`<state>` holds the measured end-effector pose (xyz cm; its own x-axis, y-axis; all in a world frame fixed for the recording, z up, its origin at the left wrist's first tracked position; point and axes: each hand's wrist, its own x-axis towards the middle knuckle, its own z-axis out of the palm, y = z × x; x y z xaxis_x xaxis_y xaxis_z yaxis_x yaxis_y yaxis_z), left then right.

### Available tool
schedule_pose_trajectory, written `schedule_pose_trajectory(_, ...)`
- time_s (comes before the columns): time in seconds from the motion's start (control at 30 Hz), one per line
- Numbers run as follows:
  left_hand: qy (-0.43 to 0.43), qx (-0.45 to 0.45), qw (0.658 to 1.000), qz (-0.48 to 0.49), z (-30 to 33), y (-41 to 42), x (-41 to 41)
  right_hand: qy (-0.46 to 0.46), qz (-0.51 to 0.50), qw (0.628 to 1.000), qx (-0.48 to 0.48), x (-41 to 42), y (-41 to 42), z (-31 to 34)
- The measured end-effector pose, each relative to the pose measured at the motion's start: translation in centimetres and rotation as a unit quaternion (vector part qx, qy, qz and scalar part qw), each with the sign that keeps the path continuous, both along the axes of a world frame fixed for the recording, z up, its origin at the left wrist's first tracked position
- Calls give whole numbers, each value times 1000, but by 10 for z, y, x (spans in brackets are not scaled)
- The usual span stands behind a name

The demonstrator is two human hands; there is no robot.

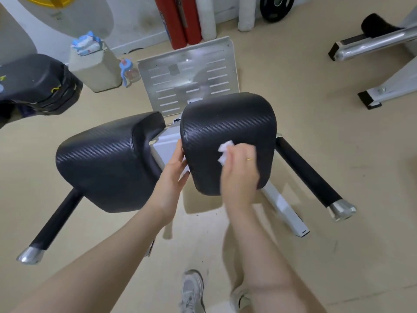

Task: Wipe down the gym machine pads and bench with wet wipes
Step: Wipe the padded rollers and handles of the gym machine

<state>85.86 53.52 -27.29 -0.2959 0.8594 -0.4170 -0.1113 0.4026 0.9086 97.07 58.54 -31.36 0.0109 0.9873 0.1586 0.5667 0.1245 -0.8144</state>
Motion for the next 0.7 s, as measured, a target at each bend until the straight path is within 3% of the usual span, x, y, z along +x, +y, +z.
schedule_pose_trajectory(0.13, -39, 8, 999, 2, -22, -5, -11, -30, 102, 993, 52, -47, -41, -17)
schedule_pose_trajectory(0.2, -66, 22, 998, 3, -25, -7, -14, -58, 105, 989, 87, -54, -44, -19)
schedule_pose_trajectory(0.27, -62, 39, 997, -34, -24, -7, -15, -75, 64, 988, 122, -37, -32, -18)
schedule_pose_trajectory(0.33, -58, 52, 994, -71, -26, -9, -16, -73, -24, 995, 71, -12, -14, -16)
schedule_pose_trajectory(0.47, -59, 92, 990, -90, -37, -16, -20, -65, -89, 990, 86, -2, -12, -21)
schedule_pose_trajectory(0.6, -69, 110, 985, -118, -52, -22, -24, -112, 4, 988, 107, -21, -29, -50)
schedule_pose_trajectory(0.7, -68, 96, 986, -117, -63, -29, -27, -98, 131, 982, 97, -28, -51, -56)
